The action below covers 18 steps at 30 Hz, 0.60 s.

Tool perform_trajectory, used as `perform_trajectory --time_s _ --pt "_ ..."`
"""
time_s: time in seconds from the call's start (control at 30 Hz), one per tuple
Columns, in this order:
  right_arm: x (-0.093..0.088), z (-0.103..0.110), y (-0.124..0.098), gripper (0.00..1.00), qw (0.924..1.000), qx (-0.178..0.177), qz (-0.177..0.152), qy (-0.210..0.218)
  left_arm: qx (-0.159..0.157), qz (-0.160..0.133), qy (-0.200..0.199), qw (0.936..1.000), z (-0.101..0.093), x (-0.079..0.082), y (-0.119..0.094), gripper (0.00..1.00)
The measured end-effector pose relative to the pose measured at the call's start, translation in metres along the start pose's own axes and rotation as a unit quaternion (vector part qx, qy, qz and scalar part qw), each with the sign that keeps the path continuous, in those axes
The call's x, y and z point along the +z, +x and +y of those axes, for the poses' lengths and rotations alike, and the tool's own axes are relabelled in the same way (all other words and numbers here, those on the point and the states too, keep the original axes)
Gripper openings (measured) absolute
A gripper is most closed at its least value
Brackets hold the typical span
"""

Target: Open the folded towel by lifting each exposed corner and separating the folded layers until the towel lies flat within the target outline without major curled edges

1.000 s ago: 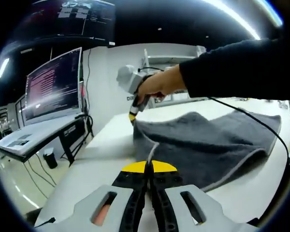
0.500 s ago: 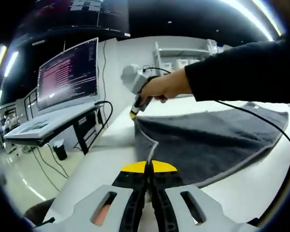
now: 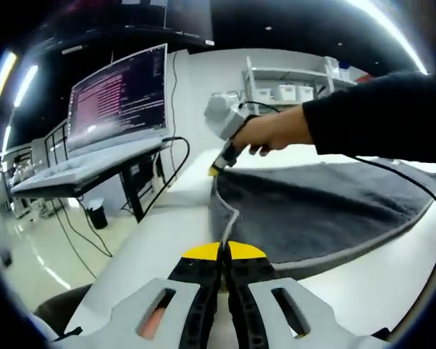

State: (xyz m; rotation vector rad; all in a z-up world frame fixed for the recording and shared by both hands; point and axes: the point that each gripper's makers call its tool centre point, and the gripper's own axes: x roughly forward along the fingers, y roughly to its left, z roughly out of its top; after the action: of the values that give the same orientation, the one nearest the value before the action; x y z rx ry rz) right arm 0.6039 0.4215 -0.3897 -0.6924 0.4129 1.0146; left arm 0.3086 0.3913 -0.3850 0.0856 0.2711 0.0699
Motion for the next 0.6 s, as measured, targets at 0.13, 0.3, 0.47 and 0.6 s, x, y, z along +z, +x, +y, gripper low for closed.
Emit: perform_trajectory --time_s 0.13,0.3,0.47,0.6 --pt "0.014 0.019 0.005 0.49 0.9957 0.08 -0.035 0.032 -0.003 0.01 -0.001 0.9999 0.001 -0.006 0.003 0.01" --pt "0.021 0.026 -0.003 0.6 0.9852 0.123 -0.057 0.105 -0.002 0.013 -0.009 0.9999 0.009 -0.005 0.003 0.01" --pt "0.023 0.019 -0.011 0.5 0.9806 0.143 -0.054 0.123 -0.002 0.018 -0.013 0.9997 0.012 -0.007 0.004 0.01" --pt "0.023 0.001 -0.03 0.51 0.978 0.136 -0.074 0.14 -0.001 0.015 -0.017 0.9997 0.015 -0.007 0.001 0.01"
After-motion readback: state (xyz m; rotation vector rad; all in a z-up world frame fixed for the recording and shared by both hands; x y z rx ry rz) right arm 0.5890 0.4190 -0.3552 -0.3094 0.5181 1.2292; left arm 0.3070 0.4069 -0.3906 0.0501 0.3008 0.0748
